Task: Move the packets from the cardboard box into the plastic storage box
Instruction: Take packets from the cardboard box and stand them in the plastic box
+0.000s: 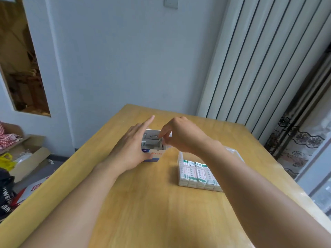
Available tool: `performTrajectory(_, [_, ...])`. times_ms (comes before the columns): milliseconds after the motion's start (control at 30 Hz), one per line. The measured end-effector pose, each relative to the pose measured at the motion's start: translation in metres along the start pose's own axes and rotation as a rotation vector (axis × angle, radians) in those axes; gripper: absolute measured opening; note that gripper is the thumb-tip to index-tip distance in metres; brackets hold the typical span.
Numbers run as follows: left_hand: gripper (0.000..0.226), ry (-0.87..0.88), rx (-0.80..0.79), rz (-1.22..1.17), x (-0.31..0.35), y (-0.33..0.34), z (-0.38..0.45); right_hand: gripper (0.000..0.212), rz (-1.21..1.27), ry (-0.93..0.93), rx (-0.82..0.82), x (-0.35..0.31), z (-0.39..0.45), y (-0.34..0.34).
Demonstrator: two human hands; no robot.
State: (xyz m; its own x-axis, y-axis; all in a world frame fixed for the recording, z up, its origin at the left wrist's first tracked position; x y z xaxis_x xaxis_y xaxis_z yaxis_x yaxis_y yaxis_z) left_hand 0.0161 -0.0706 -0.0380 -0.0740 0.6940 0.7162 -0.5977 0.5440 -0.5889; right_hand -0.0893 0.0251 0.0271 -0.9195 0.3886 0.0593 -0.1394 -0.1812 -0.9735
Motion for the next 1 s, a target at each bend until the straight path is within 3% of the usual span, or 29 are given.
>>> performTrajectory(100, [0.12, -0.053, -0.069, -0.002, -0.01, 0.007, 0.001, 0.025, 0.007, -0.014, -0.043, -0.005, 0.0, 0.012])
performTrajectory(200, [0.123, -0.122, -0.061, -0.163, -0.021, 0.001, 0.002, 0.024, 0.039, -0.02, -0.029, -0.006, 0.0, 0.012])
performTrajectory(300, [0.124, -0.14, -0.061, -0.163, -0.027, -0.009, -0.001, 0.024, 0.057, -0.029, -0.013, -0.008, 0.004, 0.012])
performTrajectory(467, [0.11, -0.171, -0.01, -0.14, -0.035, -0.022, -0.011, 0.029, 0.02, -0.045, -0.016, -0.017, 0.006, 0.018])
performTrajectory(600, [0.089, -0.221, 0.044, -0.206, -0.036, -0.025, -0.019, 0.034, 0.033, -0.019, 0.013, -0.015, 0.004, 0.021])
performTrajectory(767, [0.024, -0.048, 0.34, -0.09, -0.019, -0.047, -0.023, 0.031, -0.048, -0.028, -0.008, -0.02, -0.006, 0.033])
performTrajectory(1000, [0.018, -0.086, 0.211, -0.122, -0.008, -0.03, -0.027, 0.031, -0.236, -0.115, -0.059, -0.036, -0.017, 0.034])
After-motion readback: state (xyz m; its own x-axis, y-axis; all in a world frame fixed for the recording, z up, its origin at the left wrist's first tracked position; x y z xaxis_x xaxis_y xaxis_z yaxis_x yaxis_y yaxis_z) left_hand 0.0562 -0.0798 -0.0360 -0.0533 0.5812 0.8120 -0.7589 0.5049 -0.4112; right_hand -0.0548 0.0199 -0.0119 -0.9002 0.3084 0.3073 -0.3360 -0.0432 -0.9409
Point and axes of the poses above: each hand's wrist, its own z-axis towards the middle knuckle, its own y-axis out of the palm, x = y × z, the point moved 7 cm from there along z, towards the middle knuckle, and after that the axes turned 11 degrees about -z, right-handed, at the moved point
